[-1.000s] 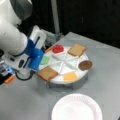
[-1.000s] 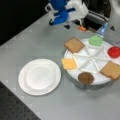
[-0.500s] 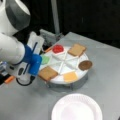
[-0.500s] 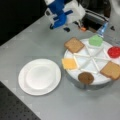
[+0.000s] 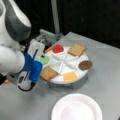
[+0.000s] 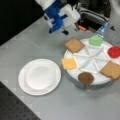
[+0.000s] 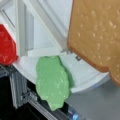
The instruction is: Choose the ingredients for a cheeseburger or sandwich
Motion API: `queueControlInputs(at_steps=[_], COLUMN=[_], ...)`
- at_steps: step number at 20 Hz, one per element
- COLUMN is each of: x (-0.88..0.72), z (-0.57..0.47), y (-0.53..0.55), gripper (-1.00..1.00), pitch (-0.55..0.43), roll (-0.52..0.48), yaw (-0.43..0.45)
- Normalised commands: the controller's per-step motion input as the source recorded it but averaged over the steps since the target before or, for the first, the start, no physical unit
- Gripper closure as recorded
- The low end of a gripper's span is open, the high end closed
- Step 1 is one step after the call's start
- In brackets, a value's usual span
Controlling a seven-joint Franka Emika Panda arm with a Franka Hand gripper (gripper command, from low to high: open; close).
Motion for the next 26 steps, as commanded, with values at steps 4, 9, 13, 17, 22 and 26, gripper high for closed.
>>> queueControlInputs(at_steps=[4, 9, 13, 17, 22, 26], x=[0.32, 0.31, 0.26, 0.24, 0.23, 0.19], z=[-0.13, -0.14, -0.15, -0.15, -0.15, -0.16], y=[-0.34, -0.36, -0.3, -0.21, -0.12, -0.09], gripper=[-1.0, -1.0, -1.0, -1.0, -1.0, -1.0], pitch=[0.082, 0.067, 0.045, 0.026, 0.014, 0.021], roll=[0.39, 0.281, 0.19, 0.242, 0.276, 0.313], yaw=[0.165, 0.134, 0.103, 0.075, 0.037, 0.018])
